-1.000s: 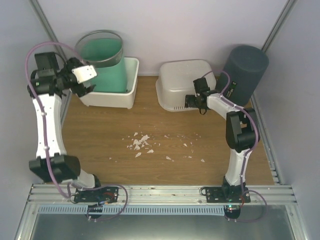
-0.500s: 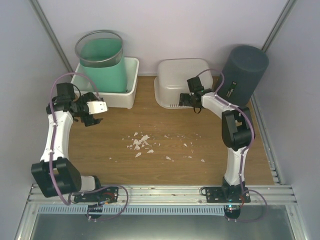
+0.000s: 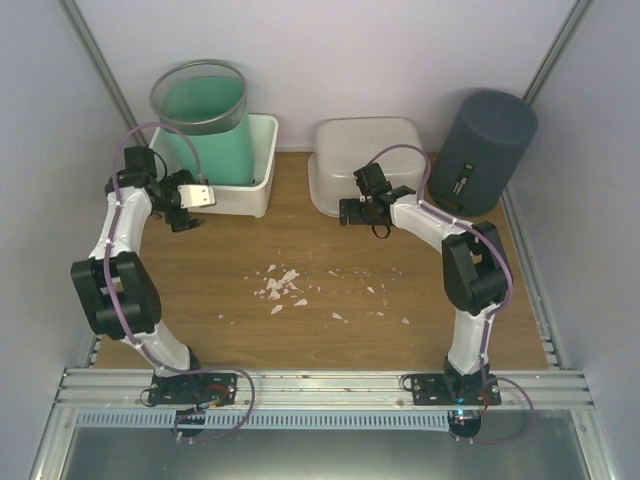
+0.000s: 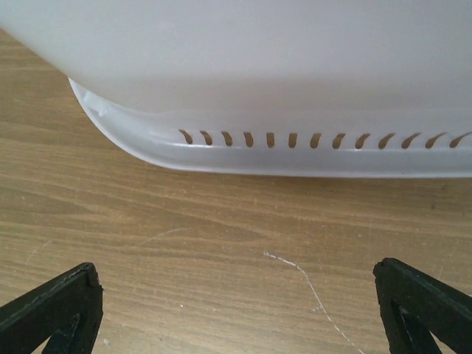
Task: Turn the large container upside down
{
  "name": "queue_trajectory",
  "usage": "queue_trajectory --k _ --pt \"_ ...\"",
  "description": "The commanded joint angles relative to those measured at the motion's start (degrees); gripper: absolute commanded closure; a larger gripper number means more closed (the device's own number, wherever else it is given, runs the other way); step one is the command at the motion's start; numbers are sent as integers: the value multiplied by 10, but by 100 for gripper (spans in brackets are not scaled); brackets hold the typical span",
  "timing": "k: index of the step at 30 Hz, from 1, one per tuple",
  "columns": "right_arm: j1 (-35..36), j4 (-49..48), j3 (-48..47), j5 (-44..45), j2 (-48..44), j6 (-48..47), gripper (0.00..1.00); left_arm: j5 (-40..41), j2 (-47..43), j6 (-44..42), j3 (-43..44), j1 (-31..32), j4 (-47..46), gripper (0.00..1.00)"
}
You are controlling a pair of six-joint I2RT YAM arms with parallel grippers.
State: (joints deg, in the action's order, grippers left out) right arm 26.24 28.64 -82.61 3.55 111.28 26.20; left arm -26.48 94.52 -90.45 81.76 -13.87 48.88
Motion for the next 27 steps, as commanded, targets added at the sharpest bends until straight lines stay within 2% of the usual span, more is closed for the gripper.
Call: queue_trajectory --k 1,4,7,15,23,27 --pt "7 1 27 -2 -26 -11 0 0 32 17 23 1 -50 3" --pt "8 -2 39 4 -26 -16 0 10 39 29 5 6 -99 3" --pt "7 5 38 8 -20 -22 0 20 43 27 -5 12 -107 4" --pt "8 2 38 0 -19 -30 0 37 66 -4 9 20 -59 5" --pt "8 4 52 3 -31 -33 0 58 90 -18 67 30 27 21" --pt "10 4 56 -1 -36 -33 0 82 91 -47 73 35 61 21"
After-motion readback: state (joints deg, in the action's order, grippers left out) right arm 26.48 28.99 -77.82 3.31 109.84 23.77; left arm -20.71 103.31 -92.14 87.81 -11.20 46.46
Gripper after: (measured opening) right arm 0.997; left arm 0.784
